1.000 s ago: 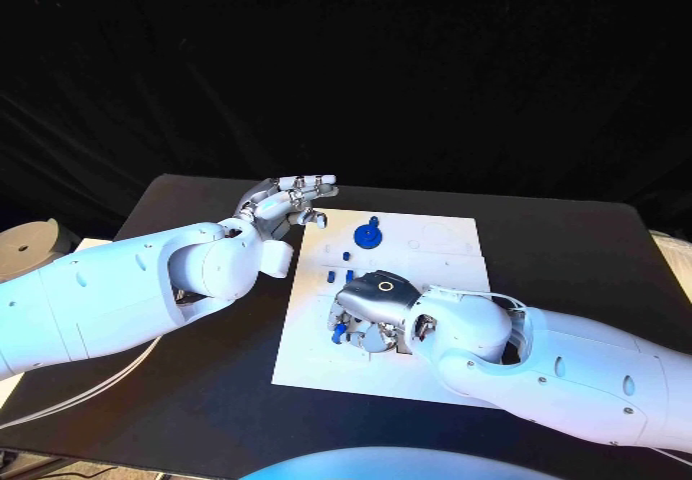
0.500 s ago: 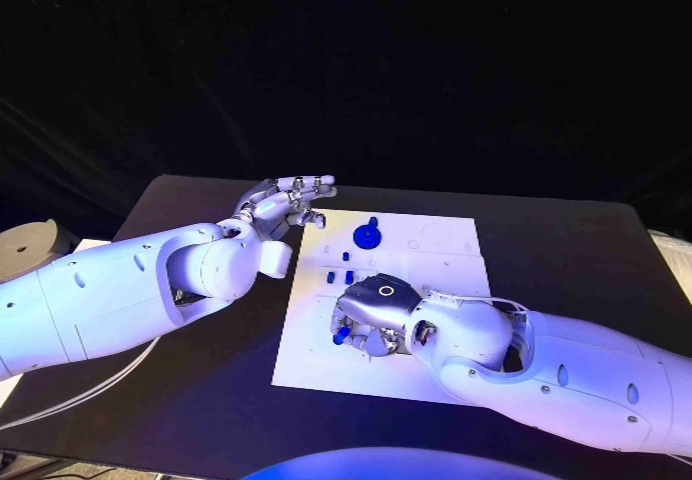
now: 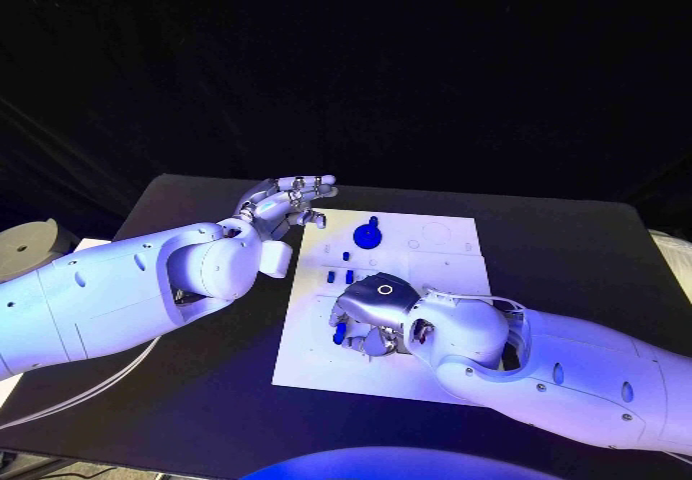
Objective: Assemble the parts on the task board
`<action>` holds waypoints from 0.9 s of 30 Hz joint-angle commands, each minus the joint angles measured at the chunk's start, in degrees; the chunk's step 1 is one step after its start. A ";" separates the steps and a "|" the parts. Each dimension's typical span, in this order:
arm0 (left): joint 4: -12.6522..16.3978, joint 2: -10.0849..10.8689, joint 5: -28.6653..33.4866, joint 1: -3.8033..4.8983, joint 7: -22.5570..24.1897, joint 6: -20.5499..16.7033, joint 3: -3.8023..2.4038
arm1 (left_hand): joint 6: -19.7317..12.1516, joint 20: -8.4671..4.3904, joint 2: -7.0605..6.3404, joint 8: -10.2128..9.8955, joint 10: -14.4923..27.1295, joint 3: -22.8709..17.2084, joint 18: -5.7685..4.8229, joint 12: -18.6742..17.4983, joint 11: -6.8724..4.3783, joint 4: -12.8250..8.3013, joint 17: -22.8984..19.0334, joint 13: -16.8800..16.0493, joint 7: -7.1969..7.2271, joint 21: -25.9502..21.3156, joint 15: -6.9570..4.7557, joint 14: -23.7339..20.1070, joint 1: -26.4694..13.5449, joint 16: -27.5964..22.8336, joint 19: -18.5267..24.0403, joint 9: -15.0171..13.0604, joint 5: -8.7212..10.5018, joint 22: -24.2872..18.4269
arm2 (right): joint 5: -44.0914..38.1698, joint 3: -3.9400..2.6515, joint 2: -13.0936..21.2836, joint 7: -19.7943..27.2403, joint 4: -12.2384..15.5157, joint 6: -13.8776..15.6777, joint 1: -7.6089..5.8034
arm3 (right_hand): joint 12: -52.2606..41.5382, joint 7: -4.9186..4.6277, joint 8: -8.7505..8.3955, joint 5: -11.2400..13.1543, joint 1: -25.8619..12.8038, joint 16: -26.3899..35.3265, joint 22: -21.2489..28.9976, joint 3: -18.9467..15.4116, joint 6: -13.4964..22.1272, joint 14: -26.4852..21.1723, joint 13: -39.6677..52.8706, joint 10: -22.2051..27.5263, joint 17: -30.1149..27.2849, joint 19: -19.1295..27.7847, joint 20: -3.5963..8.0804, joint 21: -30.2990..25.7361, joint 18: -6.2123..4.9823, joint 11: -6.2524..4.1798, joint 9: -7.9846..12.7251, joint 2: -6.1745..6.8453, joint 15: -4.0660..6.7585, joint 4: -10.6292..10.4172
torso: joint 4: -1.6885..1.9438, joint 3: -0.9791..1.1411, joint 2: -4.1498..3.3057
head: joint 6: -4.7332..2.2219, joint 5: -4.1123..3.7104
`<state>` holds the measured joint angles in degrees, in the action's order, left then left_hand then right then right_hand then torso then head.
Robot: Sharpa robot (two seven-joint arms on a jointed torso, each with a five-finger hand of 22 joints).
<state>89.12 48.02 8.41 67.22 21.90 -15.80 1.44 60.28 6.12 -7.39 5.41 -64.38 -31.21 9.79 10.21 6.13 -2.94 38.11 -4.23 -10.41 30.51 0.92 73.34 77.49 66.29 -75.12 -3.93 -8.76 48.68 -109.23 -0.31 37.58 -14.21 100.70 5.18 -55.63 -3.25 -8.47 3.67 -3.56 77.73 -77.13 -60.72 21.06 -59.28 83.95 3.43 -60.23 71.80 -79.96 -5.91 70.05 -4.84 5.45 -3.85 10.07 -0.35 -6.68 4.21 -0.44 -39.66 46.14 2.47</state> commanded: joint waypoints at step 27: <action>0.11 0.10 0.16 0.02 -0.21 1.42 -0.01 | -0.48 -0.01 0.44 0.09 0.39 0.43 0.56 0.48 -0.01 -0.04 -0.16 0.06 -0.12 -0.26 -0.09 -0.48 -0.12 0.00 0.58 0.05 0.36 -0.07 | 7.41 -1.24 9.14 1.82 6.15 10.64 -1.52 | -4.29 -0.01 0.30 -0.22 4.95 0.62 0.64 -10.32 1.59 2.52 0.67 -2.43 -1.52 -0.04 -0.07 -0.42 -1.26 -0.42 -0.14 -2.33 0.27 -2.71 | 0.00 -0.02 0.08 | -0.73 -1.65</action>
<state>89.12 48.13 8.41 67.22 21.56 -15.58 1.46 60.28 6.12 -7.39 5.41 -64.39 -31.22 9.78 10.45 6.13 -2.94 38.05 -4.23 -10.41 30.51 0.92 73.34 77.49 66.29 -75.12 -3.93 -8.76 48.69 -105.84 -1.45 46.13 -12.94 106.36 13.15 -56.87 -7.31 -8.42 3.68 -3.56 82.34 -76.89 -60.07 11.06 -57.52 84.11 4.05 -62.19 70.33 -79.82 -6.05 69.62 -5.72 5.17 -3.93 7.84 -0.46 -9.40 4.16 -0.41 -39.59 45.62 1.29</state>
